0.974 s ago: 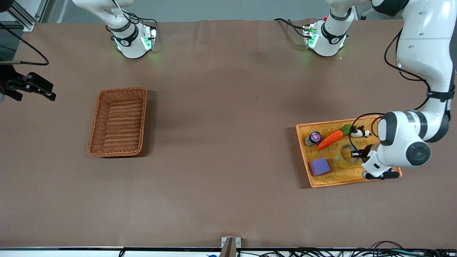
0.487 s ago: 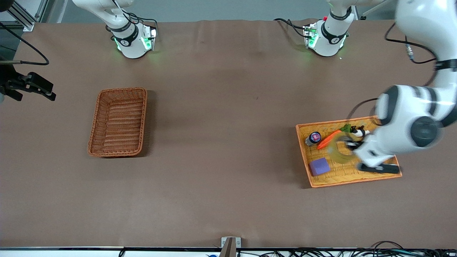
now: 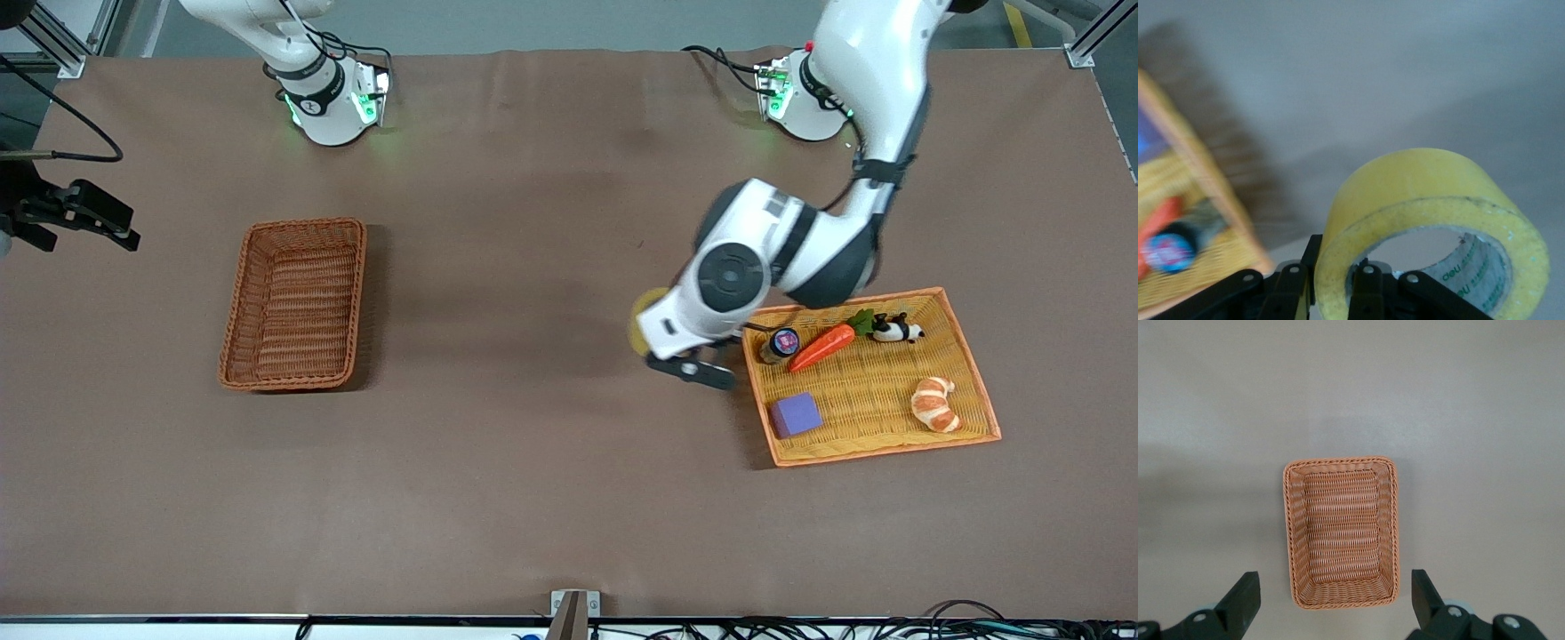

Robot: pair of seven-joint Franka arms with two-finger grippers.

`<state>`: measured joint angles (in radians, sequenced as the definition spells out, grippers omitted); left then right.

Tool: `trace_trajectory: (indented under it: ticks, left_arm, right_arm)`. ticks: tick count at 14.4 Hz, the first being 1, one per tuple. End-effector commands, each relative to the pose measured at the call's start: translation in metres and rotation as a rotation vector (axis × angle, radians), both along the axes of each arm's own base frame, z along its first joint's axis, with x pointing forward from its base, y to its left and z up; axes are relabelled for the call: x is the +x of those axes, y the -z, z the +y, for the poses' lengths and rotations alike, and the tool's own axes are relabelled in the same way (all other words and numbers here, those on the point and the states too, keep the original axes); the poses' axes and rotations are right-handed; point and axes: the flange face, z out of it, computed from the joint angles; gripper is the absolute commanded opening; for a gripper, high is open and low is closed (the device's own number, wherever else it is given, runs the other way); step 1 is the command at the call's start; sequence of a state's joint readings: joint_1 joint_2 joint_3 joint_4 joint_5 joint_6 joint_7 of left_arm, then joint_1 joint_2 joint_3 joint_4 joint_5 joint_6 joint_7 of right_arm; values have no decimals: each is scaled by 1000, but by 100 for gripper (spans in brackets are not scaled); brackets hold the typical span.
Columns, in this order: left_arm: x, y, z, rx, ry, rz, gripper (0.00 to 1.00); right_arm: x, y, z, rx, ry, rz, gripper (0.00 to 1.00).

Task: Move tape to another basket
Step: 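Carry the tape roll with the left gripper toward the empty basket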

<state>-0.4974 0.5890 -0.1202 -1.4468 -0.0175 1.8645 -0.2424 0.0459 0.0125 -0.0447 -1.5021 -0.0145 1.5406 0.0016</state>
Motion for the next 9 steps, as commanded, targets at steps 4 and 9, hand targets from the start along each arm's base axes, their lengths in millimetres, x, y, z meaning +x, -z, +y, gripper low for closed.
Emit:
trace_trajectory:
  ticks: [4, 9]
  left_arm:
    - [-46, 42, -122, -96, 90, 62, 0]
    - [-48, 90, -155, -253, -10, 18, 5]
  right_arm:
    - [-8, -1, 2, 3, 6, 12, 100]
    - [-9, 5, -1, 3, 10, 32, 100]
